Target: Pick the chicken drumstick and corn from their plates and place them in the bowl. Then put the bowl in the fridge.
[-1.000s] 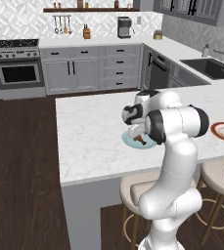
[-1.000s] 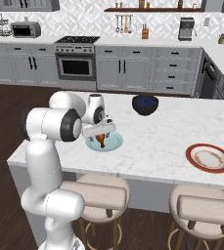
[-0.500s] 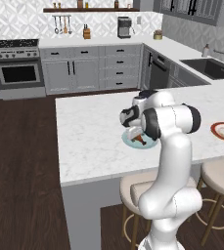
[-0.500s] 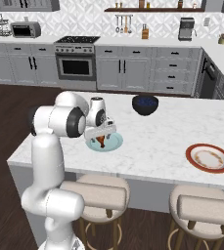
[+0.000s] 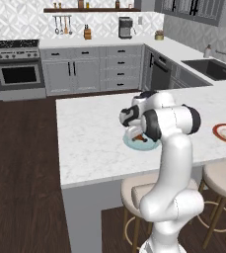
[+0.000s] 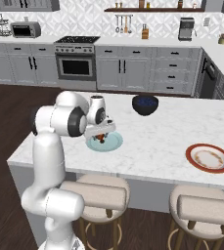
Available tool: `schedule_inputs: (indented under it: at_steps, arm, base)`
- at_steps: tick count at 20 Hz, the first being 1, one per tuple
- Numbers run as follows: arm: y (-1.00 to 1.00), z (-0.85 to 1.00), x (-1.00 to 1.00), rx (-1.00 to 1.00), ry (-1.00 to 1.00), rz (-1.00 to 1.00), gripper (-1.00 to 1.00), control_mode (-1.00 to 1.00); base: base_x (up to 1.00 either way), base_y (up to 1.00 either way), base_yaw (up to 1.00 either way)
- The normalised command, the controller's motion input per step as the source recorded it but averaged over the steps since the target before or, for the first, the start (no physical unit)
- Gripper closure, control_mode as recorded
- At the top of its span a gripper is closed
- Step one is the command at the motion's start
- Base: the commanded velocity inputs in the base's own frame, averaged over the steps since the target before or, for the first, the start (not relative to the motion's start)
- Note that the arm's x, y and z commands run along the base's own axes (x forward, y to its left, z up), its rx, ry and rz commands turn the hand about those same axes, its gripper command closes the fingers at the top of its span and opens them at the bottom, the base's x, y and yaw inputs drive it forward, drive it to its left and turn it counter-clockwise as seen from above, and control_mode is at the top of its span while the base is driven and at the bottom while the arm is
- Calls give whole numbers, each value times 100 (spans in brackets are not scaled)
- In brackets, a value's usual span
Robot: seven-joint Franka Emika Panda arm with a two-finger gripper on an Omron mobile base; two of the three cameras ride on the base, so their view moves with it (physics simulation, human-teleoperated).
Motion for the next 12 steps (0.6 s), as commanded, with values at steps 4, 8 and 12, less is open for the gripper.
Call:
schedule_inputs:
  at_steps: [4, 8, 12]
  arm:
    - [-5, 49, -98, 0, -5, -6, 100, -100]
    - [-10, 65, -100, 0, -2, -6, 100, -100]
    - [-22, 55, -100, 0, -7, -3, 100, -100]
  base:
    - [0, 0, 0]
    - [0, 0, 0]
    - [0, 0, 0]
